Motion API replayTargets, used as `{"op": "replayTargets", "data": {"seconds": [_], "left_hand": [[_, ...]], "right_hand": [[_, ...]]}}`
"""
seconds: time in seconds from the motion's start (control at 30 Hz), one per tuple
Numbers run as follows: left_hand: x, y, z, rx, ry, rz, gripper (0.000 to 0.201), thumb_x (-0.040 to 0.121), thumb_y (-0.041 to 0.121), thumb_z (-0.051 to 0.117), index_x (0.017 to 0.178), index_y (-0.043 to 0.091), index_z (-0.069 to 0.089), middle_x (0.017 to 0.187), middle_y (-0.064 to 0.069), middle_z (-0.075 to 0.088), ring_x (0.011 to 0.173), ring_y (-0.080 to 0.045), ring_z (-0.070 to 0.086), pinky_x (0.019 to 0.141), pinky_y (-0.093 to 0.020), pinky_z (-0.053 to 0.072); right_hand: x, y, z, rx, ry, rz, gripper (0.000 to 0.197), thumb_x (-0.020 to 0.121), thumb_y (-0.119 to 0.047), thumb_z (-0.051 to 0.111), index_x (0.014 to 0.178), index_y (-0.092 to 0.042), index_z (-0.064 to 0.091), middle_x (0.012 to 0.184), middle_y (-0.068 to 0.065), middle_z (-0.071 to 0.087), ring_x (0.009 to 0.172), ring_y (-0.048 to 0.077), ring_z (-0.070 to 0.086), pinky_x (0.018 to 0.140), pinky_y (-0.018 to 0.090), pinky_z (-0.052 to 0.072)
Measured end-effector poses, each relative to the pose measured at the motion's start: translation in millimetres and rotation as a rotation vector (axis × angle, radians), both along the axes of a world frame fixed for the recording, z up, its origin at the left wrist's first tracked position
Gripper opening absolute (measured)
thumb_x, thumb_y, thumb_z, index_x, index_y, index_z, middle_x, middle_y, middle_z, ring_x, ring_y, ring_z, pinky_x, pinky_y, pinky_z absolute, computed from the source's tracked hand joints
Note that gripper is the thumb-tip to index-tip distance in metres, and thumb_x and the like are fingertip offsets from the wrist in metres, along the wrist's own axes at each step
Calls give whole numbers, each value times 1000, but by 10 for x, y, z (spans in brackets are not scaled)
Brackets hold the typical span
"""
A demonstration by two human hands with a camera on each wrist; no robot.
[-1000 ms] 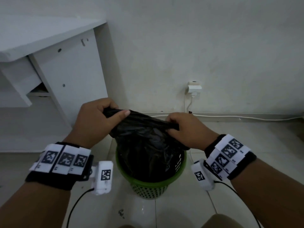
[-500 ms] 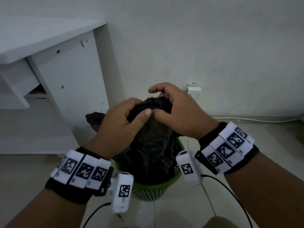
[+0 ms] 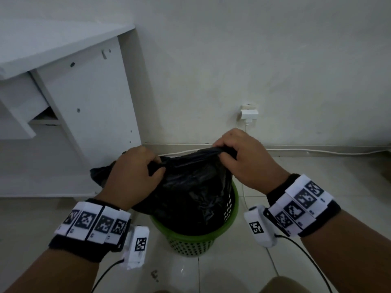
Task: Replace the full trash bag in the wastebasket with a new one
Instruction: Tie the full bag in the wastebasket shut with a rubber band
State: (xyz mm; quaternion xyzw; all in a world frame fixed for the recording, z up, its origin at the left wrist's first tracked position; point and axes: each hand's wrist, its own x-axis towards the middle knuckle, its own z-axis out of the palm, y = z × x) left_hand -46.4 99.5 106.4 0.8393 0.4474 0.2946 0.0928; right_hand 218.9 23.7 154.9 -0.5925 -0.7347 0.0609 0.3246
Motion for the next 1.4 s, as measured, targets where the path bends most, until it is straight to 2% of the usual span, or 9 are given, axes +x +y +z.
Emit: {"op": "replayTargets", "data": {"seconds": [0.1,0.17,0.33,0.43,0.6,0.8,1.0,1.17,1.4], "left_hand": [[193,-188,177,-57,-157,-134,56,76,42,50,128,23,56,119,10,58,112,-9,54,100,-31,45],[344,-344,319,-223,-293,-292,64,79,43,58,140,30,44,128,18,59,119,2,55,99,-18,43],[502,-426,328,-182,-341,-314,20,86,34,75,104,29,69,90,13,73,85,-1,69,75,-29,56],[411,-335,253,-156,-341,-231,5,85,32,76,82,32,72,86,18,73,79,-1,69,71,-27,54],[197,-116,119,-84,-96,-87,13,86,43,71,80,31,70,69,12,69,65,-6,64,63,-34,56],[310,-118,123,74,185,-61,12,85,32,68,89,23,74,86,2,69,81,-21,66,71,-35,54],[475,-343,178,-117,-79,-334,52,82,38,77,130,30,57,115,20,59,107,6,54,95,-12,41],[564,-410,131,-260,-323,-268,7,88,27,74,93,26,70,90,16,72,89,2,66,77,-12,48],[385,-344,78,-280,-267,-258,19,89,32,71,72,24,69,74,12,70,72,-6,67,65,-16,49]], "right_hand": [[-98,-10,108,34,-20,73,20,93,-16,60,108,-22,72,100,-7,57,94,-1,55,84,4,37],[-146,-24,108,30,-28,111,25,93,-15,59,114,-22,71,103,-7,58,97,0,54,86,7,38],[-51,-4,-33,113,-102,-34,22,80,-15,61,100,-20,71,100,-6,57,94,8,52,83,21,45],[115,-2,-217,116,-98,-150,18,75,-14,64,93,-17,69,91,-4,59,88,15,55,81,35,50],[186,-57,-331,45,94,-128,16,85,-10,67,97,-19,73,89,-10,70,81,2,63,77,19,51],[72,-109,-234,-96,407,25,18,93,-6,61,97,-20,72,86,-15,71,78,-5,65,74,11,48],[80,-93,-404,58,109,44,23,96,-32,54,101,-19,72,87,-18,65,84,-4,57,75,6,39],[105,-106,-451,61,76,-1,42,92,-52,46,87,-20,72,79,-9,68,75,7,60,69,29,50],[439,-152,-378,64,142,-85,70,86,-72,46,51,-12,47,48,5,45,46,20,48,50,41,44]]}}
